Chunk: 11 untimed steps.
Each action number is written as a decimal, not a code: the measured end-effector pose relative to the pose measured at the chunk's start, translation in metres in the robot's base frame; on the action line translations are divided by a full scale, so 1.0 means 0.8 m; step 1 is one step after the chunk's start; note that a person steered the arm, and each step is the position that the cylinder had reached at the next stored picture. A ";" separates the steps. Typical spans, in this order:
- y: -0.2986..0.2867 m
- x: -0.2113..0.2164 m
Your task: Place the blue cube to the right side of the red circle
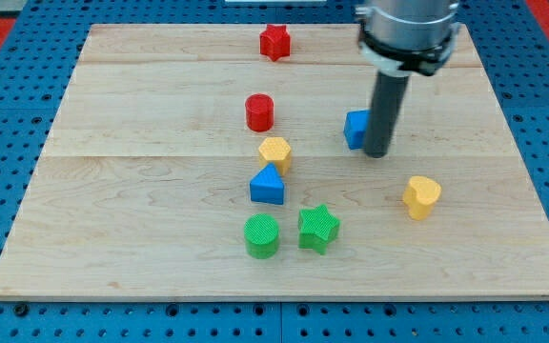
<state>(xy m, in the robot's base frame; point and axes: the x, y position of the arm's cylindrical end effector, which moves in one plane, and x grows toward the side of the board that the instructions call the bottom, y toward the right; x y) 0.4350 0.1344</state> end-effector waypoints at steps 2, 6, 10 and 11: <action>0.005 -0.089; -0.017 -0.029; -0.087 -0.004; -0.122 -0.014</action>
